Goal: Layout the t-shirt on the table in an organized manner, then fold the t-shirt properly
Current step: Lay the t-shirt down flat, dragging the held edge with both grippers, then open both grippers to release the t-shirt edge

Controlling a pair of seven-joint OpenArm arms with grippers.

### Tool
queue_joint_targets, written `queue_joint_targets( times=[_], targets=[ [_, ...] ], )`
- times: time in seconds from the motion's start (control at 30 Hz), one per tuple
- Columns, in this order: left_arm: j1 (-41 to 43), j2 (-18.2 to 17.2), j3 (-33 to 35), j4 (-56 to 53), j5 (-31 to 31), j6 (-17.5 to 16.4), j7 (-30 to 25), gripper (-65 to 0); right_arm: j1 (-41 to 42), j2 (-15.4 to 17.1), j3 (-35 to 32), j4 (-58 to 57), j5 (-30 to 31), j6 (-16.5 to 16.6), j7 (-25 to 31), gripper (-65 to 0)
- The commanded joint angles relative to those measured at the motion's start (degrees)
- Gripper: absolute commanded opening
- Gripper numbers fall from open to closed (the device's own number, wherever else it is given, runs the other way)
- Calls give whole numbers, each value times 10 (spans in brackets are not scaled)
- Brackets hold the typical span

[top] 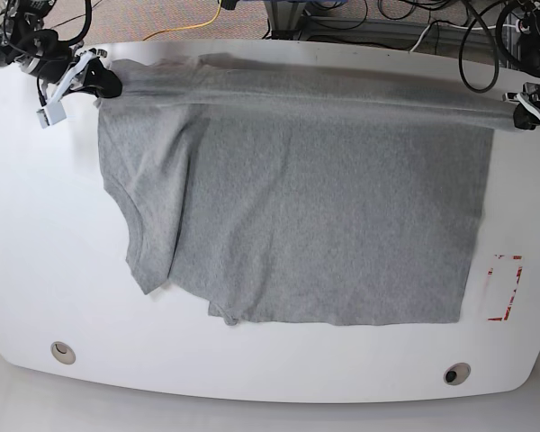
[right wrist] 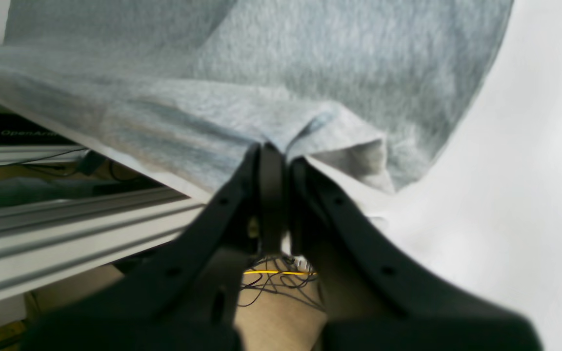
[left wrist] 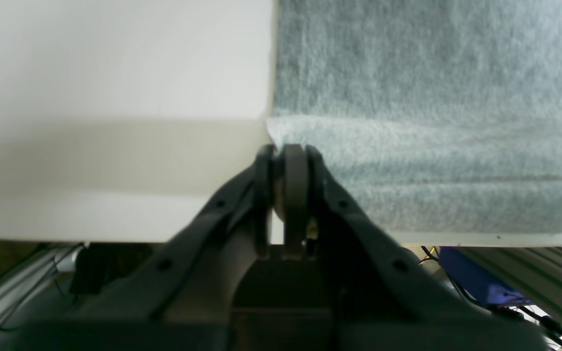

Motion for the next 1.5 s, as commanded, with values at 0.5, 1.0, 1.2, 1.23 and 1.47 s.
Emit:
queue_joint_targets(
  times=[0.5,1.0,1.2,1.23,1.47],
  targets=[
    [35,-22,-8,9,8,0,-9,-646,-39,-22,7,9,4,-1,7,-606],
    [41,-31,-6,9,7,0,-9,-564,-38,-22,11,9,4,-1,7,-392],
    [39,-31,-6,9,6,0,-9,-396,-32,-22,11,9,4,-1,11,-71],
    [38,-31,-6,9,7,0,-9,-386,-30,-22,11,9,4,-1,11,-44],
    [26,-44,-6,8,8,2,-9,-306,58,-21,11,6,-37,-1,23,0]
  ],
)
